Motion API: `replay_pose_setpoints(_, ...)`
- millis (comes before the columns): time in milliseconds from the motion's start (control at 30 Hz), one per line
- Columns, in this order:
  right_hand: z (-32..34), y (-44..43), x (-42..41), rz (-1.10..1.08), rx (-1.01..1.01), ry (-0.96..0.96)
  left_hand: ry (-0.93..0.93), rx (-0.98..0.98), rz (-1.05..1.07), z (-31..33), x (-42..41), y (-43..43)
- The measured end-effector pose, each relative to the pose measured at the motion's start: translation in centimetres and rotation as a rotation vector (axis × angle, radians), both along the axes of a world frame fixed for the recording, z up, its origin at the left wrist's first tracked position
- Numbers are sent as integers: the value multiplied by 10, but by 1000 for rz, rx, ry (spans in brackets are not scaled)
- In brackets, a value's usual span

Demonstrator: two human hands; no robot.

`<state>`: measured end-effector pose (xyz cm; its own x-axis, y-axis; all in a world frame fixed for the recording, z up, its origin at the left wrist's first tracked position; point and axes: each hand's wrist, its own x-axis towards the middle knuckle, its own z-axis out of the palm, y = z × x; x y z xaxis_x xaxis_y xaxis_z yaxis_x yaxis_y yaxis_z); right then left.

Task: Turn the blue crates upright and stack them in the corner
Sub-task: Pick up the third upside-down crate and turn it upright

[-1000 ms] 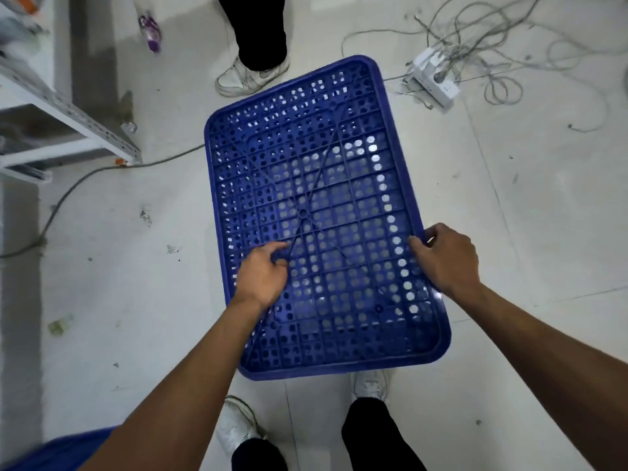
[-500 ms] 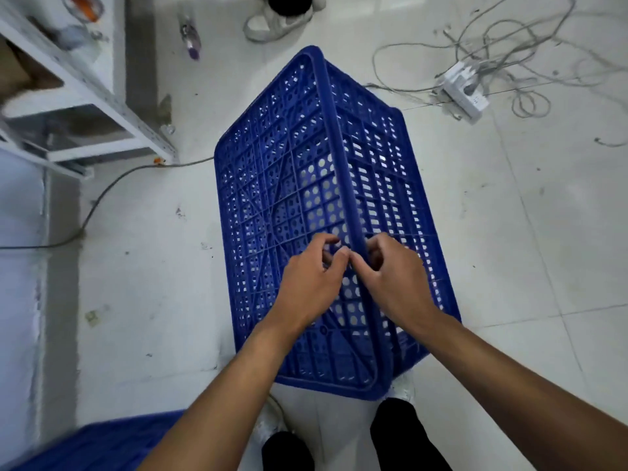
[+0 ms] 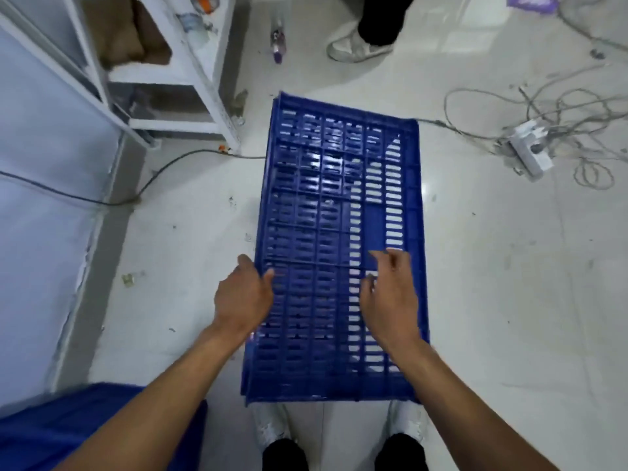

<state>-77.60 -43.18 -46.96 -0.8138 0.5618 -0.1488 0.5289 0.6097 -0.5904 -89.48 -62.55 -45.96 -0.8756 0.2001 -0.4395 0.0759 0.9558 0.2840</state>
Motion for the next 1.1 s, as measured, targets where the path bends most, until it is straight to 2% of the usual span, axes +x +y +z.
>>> replay_pose_setpoints(133,-19,6,-2,-149,6,-86,-119,-112,119,-25,-38,-53)
replay_pose_setpoints(300,-37,-6,0,-127,-236,-346,-192,-147,218,-46,-50,-75)
replay_pose_setpoints(367,-39,-15,2,-68,-248,-393,-214,-135,265,-49,-52,-77)
replay_pose_setpoints(433,-41,-18,3,-65,-286,-386,-235,-118,270,-48,-53,-79)
replay_pose_setpoints(500,-41,-16,1,-131,-419,-392,-235,-91,242,-44,-53,-83)
replay_pose_setpoints(567,-38,-13,-2,-224,-579,-431,-201,-95,164,-40,-50,-91)
replay_pose_setpoints(667,-39,-10,-6,-403,-760,-385,-145,-175,-15,-39,-39,-110)
replay_pose_setpoints(733,-41,-10,-10,-484,-844,-346,-194,-185,-54,-40,-28,-120)
replay_pose_setpoints(867,-44,-11,-13,-581,-897,-292,-304,-164,-13,-35,-6,-113)
replay_pose_setpoints(1100,-51,13,14,-590,-813,-306,-291,-232,-66,-27,29,-78)
